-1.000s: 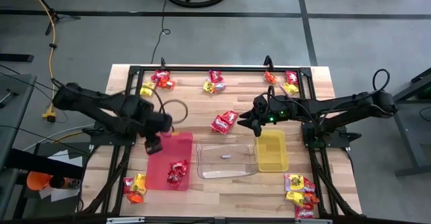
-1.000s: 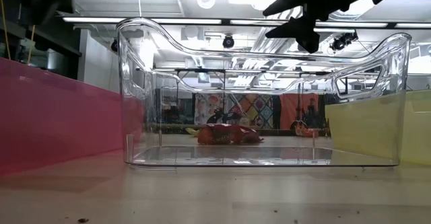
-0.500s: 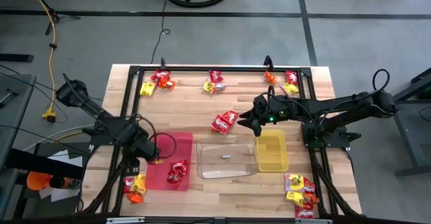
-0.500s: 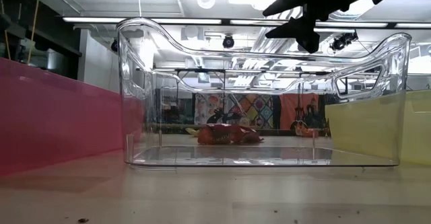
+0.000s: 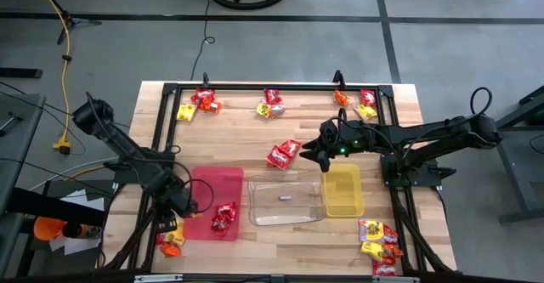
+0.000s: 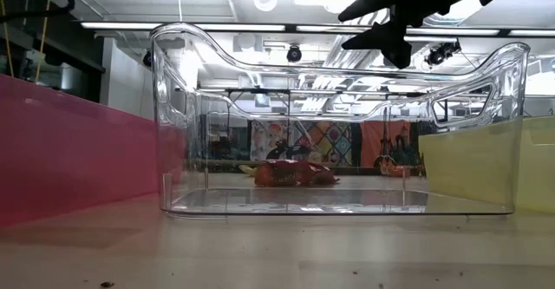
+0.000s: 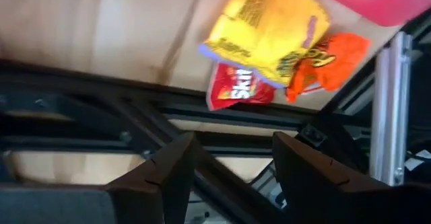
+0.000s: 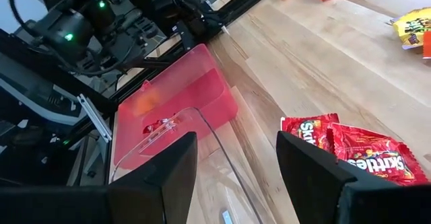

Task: Sort candy
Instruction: Adjust the red bin on the table, then put the red candy into the red bin

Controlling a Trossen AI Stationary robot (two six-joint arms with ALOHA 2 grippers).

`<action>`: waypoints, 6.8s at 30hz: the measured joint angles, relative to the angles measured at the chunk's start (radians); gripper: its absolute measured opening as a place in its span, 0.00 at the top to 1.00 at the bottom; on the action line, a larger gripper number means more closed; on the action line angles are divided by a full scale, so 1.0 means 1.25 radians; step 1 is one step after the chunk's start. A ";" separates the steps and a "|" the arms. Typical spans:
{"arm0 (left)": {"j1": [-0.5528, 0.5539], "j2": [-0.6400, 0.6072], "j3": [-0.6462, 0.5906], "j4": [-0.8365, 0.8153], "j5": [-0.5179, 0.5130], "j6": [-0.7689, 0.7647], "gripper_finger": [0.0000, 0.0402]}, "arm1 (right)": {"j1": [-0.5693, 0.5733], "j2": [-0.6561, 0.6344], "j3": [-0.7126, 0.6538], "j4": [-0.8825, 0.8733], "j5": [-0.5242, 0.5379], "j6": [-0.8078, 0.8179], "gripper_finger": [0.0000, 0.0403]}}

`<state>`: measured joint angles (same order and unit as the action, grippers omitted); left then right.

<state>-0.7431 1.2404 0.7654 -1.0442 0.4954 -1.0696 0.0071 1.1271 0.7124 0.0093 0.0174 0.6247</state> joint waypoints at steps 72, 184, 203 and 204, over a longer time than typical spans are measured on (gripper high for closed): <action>-0.139 0.139 -0.081 0.265 0.000 0.082 0.55 | 0.000 0.000 0.000 0.009 0.049 0.004 0.51; 0.194 -0.253 -0.262 0.844 -0.658 0.299 1.00 | 0.000 -0.048 0.158 0.054 -0.012 -0.111 0.51; 0.235 -0.255 -0.122 0.617 -0.625 0.303 0.56 | 0.006 -0.048 0.346 -0.406 0.001 -0.125 0.51; 0.239 -0.255 -0.102 0.618 -0.655 0.328 0.55 | 0.010 -0.048 0.346 -0.410 -0.013 -0.109 0.51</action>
<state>-0.4438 0.9215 0.6380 -0.2717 -0.3237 -0.6600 0.0201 1.0676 1.1450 -0.5035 0.0012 0.4883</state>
